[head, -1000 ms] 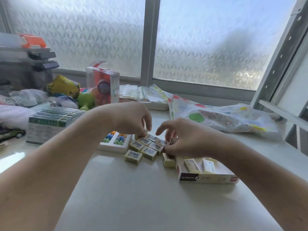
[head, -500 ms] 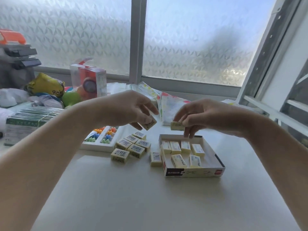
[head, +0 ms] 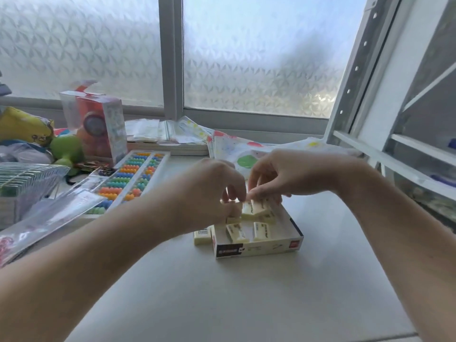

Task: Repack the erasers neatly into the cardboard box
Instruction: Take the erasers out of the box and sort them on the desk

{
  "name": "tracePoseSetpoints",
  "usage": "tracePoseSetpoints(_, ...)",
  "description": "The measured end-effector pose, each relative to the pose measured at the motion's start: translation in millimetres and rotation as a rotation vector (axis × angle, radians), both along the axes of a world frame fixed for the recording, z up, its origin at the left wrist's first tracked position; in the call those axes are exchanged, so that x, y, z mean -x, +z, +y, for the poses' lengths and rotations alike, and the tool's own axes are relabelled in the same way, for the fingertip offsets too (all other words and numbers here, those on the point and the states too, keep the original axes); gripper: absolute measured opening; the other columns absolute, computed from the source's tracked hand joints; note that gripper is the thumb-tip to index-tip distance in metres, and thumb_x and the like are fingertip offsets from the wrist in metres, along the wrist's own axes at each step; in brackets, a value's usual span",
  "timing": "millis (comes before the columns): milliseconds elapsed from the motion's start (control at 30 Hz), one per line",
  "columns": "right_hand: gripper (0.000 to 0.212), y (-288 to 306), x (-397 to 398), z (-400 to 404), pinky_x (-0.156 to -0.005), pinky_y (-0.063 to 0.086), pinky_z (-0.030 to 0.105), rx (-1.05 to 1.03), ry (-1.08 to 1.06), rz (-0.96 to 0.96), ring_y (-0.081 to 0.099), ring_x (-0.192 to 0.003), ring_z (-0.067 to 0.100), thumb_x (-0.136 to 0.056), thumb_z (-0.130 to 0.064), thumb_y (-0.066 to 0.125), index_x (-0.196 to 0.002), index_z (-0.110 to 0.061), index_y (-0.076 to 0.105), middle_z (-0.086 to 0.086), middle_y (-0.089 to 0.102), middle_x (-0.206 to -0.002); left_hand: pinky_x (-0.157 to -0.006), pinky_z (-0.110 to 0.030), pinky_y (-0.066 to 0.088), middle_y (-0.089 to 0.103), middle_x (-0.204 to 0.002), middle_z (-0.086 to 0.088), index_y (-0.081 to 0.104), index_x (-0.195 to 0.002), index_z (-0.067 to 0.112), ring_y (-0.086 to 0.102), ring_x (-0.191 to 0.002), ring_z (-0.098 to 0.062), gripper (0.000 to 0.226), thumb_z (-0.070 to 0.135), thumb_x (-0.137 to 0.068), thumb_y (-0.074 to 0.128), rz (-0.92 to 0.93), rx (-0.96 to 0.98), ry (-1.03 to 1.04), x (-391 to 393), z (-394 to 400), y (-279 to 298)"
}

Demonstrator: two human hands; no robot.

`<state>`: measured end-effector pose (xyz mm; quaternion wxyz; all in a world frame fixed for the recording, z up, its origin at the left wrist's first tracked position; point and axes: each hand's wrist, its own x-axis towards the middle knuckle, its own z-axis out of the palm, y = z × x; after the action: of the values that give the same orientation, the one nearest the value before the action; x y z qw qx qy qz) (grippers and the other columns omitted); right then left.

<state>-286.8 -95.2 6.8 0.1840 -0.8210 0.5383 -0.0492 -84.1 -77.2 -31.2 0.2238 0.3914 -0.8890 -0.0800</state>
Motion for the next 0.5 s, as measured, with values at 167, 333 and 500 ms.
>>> tracePoseSetpoints(167,0.017,7,6,5,-0.072,0.055,0.023,0.065,0.013,0.059,0.072,-0.077,0.004,-0.088,-0.047,0.076,-0.094,-0.031,0.078,-0.006,0.079,-0.09,-0.096,-0.029,0.052,0.066,-0.11,0.019,0.076,-0.11,0.037,0.062,-0.1,0.005,0.024,0.025,-0.089,0.071,-0.044,-0.165,-0.012,-15,1,7)
tracePoseSetpoints(333,0.022,9,8,10,-0.074,0.054,0.023,0.016,0.033,0.113,0.068,-0.084,0.0,-0.077,-0.041,0.086,-0.098,-0.037,0.078,-0.02,0.074,-0.089,-0.098,-0.026,0.052,0.07,-0.108,0.021,0.07,-0.112,0.053,0.061,-0.105,0.01,0.04,0.022,-0.088,0.065,-0.078,-0.22,0.016,-19,3,11)
tracePoseSetpoints(500,0.026,10,4,13,-0.066,0.05,0.017,0.05,0.061,0.078,0.064,-0.076,-0.002,-0.076,-0.035,0.089,-0.099,-0.035,0.077,-0.017,0.074,-0.088,-0.092,-0.029,0.055,0.07,-0.102,0.022,0.07,-0.111,0.049,0.063,-0.098,0.006,0.034,0.03,-0.083,0.068,-0.082,-0.183,0.017,-13,1,7)
